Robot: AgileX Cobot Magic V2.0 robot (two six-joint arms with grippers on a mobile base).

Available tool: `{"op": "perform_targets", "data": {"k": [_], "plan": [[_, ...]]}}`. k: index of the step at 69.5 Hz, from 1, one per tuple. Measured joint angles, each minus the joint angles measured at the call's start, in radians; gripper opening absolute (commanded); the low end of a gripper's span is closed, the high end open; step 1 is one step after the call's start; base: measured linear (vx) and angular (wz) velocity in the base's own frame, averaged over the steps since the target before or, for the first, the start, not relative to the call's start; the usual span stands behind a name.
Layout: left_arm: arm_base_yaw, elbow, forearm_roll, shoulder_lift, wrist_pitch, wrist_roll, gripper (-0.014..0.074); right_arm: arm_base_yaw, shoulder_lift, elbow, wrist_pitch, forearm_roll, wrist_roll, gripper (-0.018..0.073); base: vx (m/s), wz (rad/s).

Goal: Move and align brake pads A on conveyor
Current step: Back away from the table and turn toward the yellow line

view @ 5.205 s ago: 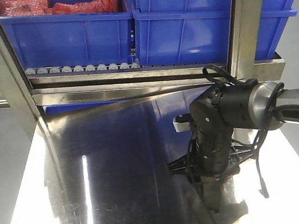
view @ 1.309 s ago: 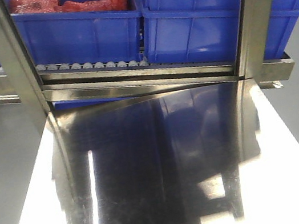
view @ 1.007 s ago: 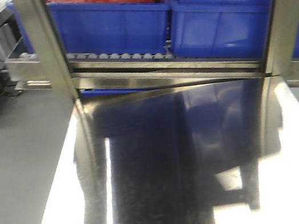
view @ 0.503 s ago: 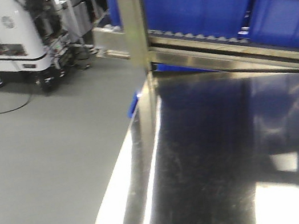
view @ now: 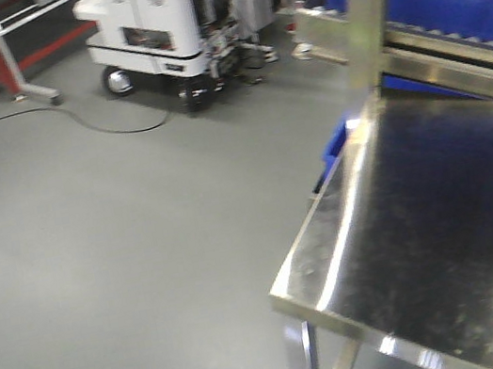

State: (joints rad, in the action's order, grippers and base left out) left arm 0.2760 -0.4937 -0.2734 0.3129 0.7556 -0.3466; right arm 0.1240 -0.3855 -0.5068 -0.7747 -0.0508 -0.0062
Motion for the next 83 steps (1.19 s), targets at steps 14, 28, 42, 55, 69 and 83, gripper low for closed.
{"op": "perform_targets", "data": {"k": [14,28,42,55,69,83], "plan": [[0.000,0.000,0.000,0.000,0.000,0.000,-0.0006,0.000,0.000,0.000,0.000,0.000,0.000,-0.0004,-0.18,0.65],[0.000,0.000,0.000,0.000,0.000,0.000,-0.0006,0.000,0.000,0.000,0.000,0.000,0.000,-0.0004,-0.18,0.69],[0.000,0.000,0.000,0.000,0.000,0.000,-0.0006,0.000,0.000,0.000,0.000,0.000,0.000,-0.0004,-0.18,0.69],[0.000,0.000,0.000,0.000,0.000,0.000,-0.0006,0.000,0.000,0.000,0.000,0.000,0.000,-0.0004,-0.18,0.71],[0.000,0.000,0.000,0.000,0.000,0.000,-0.0006,0.000,0.000,0.000,0.000,0.000,0.000,-0.0004,-0.17,0.69],[0.000,0.000,0.000,0.000,0.001,0.000,-0.0006,0.000,0.000,0.000,0.000,-0.001,0.000,-0.0004,-0.16,0.59]]}}
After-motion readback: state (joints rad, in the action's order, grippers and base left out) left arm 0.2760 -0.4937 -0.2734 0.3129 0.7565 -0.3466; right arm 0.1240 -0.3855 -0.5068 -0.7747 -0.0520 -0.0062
